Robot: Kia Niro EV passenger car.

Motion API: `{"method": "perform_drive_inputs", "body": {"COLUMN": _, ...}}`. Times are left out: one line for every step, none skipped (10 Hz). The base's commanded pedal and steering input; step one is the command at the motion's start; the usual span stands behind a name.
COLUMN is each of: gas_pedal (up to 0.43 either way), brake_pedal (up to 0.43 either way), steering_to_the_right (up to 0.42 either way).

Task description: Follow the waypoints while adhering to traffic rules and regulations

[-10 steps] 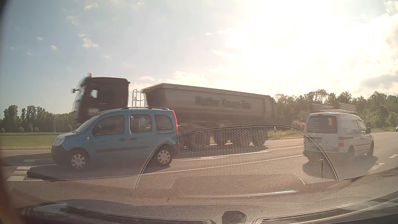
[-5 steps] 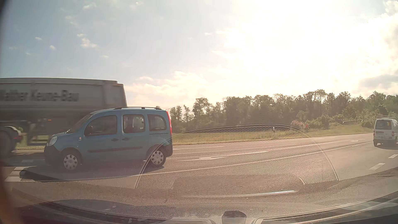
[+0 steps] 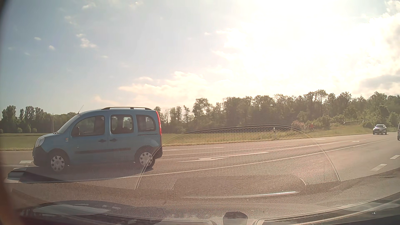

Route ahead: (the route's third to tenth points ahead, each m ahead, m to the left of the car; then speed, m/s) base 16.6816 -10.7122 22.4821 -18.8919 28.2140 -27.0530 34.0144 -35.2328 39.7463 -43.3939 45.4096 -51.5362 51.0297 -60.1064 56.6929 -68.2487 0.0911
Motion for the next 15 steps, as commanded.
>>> {"method": "perform_drive_inputs", "body": {"gas_pedal": 0.000, "brake_pedal": 0.140, "steering_to_the_right": 0.279}}
{"method": "perform_drive_inputs", "body": {"gas_pedal": 0.000, "brake_pedal": 0.140, "steering_to_the_right": 0.279}}
{"method": "perform_drive_inputs", "body": {"gas_pedal": 0.000, "brake_pedal": 0.140, "steering_to_the_right": 0.279}}
{"method": "perform_drive_inputs", "body": {"gas_pedal": 0.000, "brake_pedal": 0.140, "steering_to_the_right": 0.279}}
{"method": "perform_drive_inputs", "body": {"gas_pedal": 0.000, "brake_pedal": 0.146, "steering_to_the_right": 0.279}}
{"method": "perform_drive_inputs", "body": {"gas_pedal": 0.000, "brake_pedal": 0.146, "steering_to_the_right": 0.279}}
{"method": "perform_drive_inputs", "body": {"gas_pedal": 0.000, "brake_pedal": 0.146, "steering_to_the_right": 0.279}}
{"method": "perform_drive_inputs", "body": {"gas_pedal": 0.000, "brake_pedal": 0.146, "steering_to_the_right": 0.279}}
{"method": "perform_drive_inputs", "body": {"gas_pedal": 0.000, "brake_pedal": 0.146, "steering_to_the_right": 0.279}}
{"method": "perform_drive_inputs", "body": {"gas_pedal": 0.000, "brake_pedal": 0.146, "steering_to_the_right": 0.279}}
{"method": "perform_drive_inputs", "body": {"gas_pedal": 0.000, "brake_pedal": 0.146, "steering_to_the_right": 0.279}}
{"method": "perform_drive_inputs", "body": {"gas_pedal": 0.000, "brake_pedal": 0.146, "steering_to_the_right": 0.279}}
{"method": "perform_drive_inputs", "body": {"gas_pedal": 0.000, "brake_pedal": 0.146, "steering_to_the_right": 0.279}}
{"method": "perform_drive_inputs", "body": {"gas_pedal": 0.000, "brake_pedal": 0.146, "steering_to_the_right": 0.279}}
{"method": "perform_drive_inputs", "body": {"gas_pedal": 0.000, "brake_pedal": 0.146, "steering_to_the_right": 0.279}}
